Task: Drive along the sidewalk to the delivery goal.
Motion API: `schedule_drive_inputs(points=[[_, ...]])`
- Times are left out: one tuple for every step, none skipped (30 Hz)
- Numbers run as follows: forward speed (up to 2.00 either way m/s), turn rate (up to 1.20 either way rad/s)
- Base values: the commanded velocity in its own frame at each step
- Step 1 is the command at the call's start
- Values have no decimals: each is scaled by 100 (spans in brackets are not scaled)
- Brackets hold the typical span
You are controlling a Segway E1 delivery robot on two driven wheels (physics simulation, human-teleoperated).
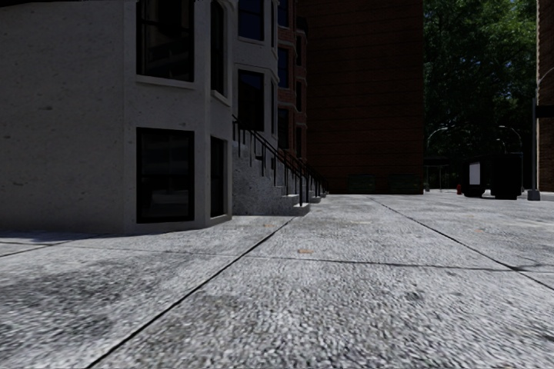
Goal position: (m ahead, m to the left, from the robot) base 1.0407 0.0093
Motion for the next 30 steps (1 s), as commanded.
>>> schedule_drive_inputs(points=[[200, 0], [200, 0], [200, 0], [200, 0], [200, 0], [200, 0], [200, 0], [200, 0], [198, 0], [159, 0], [117, 0], [117, 0], [101, 0], [97, 0], [96, 0], [96, 0], [96, 0], [96, 0], [89, 0], [76, 0], [76, 0], [72, 0], [62, 0], [55, 0], [37, 0], [37, 0], [20, 0], [0, 0], [0, 0], [0, 0]])
